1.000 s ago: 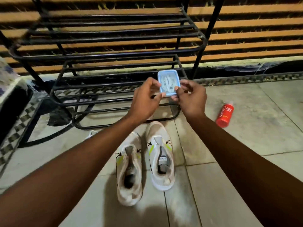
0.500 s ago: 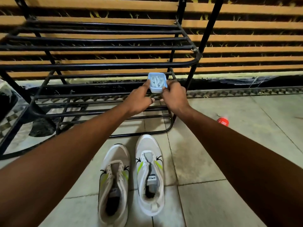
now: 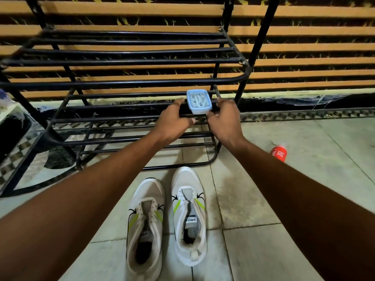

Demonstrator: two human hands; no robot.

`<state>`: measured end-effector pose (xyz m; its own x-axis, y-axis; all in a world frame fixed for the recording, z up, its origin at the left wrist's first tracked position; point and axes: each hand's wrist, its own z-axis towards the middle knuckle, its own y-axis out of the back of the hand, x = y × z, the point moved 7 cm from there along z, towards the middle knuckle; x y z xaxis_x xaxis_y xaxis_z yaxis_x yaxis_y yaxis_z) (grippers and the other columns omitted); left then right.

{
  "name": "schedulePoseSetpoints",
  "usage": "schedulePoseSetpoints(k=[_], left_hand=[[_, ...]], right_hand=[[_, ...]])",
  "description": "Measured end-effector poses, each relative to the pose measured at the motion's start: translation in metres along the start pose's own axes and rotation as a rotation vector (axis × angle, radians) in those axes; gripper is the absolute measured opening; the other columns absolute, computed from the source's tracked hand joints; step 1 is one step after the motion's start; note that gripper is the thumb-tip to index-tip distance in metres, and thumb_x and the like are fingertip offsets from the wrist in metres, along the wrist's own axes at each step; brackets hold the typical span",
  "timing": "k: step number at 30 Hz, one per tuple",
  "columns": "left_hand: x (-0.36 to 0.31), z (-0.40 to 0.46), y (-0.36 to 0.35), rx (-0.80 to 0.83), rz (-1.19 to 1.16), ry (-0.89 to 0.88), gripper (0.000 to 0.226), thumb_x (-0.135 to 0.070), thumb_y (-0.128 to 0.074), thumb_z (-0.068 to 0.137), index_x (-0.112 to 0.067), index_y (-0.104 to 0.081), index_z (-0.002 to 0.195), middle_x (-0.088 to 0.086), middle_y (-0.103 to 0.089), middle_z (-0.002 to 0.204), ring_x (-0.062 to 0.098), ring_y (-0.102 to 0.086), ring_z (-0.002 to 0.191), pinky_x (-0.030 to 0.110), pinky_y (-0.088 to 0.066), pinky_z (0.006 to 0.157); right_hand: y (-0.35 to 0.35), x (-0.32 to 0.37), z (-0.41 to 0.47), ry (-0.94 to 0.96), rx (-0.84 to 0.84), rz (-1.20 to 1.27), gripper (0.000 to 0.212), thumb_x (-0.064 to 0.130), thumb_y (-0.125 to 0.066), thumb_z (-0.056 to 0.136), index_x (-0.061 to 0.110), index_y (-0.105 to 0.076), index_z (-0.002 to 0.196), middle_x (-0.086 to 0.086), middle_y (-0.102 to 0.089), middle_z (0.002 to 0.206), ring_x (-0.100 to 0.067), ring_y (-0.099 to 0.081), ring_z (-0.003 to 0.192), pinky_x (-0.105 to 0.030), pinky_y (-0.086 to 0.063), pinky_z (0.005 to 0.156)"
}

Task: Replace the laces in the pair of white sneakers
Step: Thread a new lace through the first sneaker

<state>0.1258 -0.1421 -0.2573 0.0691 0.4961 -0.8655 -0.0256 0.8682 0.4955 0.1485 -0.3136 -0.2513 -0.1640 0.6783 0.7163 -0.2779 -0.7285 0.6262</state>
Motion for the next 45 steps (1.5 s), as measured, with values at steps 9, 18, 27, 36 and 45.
schedulePoseSetpoints(k=[9,18,27,36,45], left_hand=[[0.026,-0.119,0.028,-0.393,-0.217,-0.149,0.024,-0.003,-0.067,0.093,-0.015,-0.067,0.114,-0.003,-0.072,0.111,0.013,-0.068,0.105,0.040,-0.057,0.096],[0.105,-0.234,0.063,-0.416,-0.207,0.053,0.030,0.004,-0.065,0.094,-0.019,-0.064,0.112,-0.003,-0.072,0.096,0.011,-0.068,0.091,0.027,-0.055,0.082],[0.227,-0.297,0.108,-0.531,0.226,0.327,0.038,0.003,-0.072,0.079,-0.011,-0.063,0.113,0.011,-0.061,0.108,0.031,-0.060,0.100,0.043,-0.049,0.089],[0.295,-0.290,0.126,-0.441,0.122,0.673,0.008,-0.023,-0.071,0.085,-0.019,-0.077,0.089,0.006,-0.075,0.096,0.035,-0.062,0.113,0.045,-0.052,0.098],[0.262,-0.299,0.138,-0.616,-0.093,0.514,0.006,-0.008,-0.066,0.094,-0.014,-0.066,0.094,-0.007,-0.068,0.089,0.021,-0.066,0.091,0.031,-0.047,0.082]], right_hand=[[0.006,0.015,-0.102,0.006,-0.136,0.505,0.023,0.003,-0.058,0.087,0.016,-0.069,0.103,-0.008,-0.068,0.096,-0.013,-0.064,0.081,-0.029,-0.055,0.077],[-0.023,0.048,-0.197,-0.007,0.080,0.560,0.019,-0.005,-0.059,0.087,0.008,-0.070,0.095,-0.003,-0.070,0.084,-0.005,-0.060,0.073,-0.018,-0.051,0.073],[-0.095,0.050,-0.242,0.001,0.352,0.450,0.015,0.003,-0.060,0.086,0.009,-0.072,0.092,-0.001,-0.072,0.083,-0.010,-0.065,0.075,-0.028,-0.054,0.076],[-0.138,0.044,-0.246,0.131,0.416,0.237,0.022,-0.006,-0.063,0.083,0.013,-0.074,0.088,0.007,-0.074,0.084,-0.007,-0.069,0.080,-0.019,-0.052,0.076],[-0.120,0.042,-0.248,0.067,0.466,0.280,0.024,-0.007,-0.056,0.085,0.008,-0.073,0.090,0.007,-0.073,0.084,-0.010,-0.069,0.080,-0.026,-0.054,0.077]])
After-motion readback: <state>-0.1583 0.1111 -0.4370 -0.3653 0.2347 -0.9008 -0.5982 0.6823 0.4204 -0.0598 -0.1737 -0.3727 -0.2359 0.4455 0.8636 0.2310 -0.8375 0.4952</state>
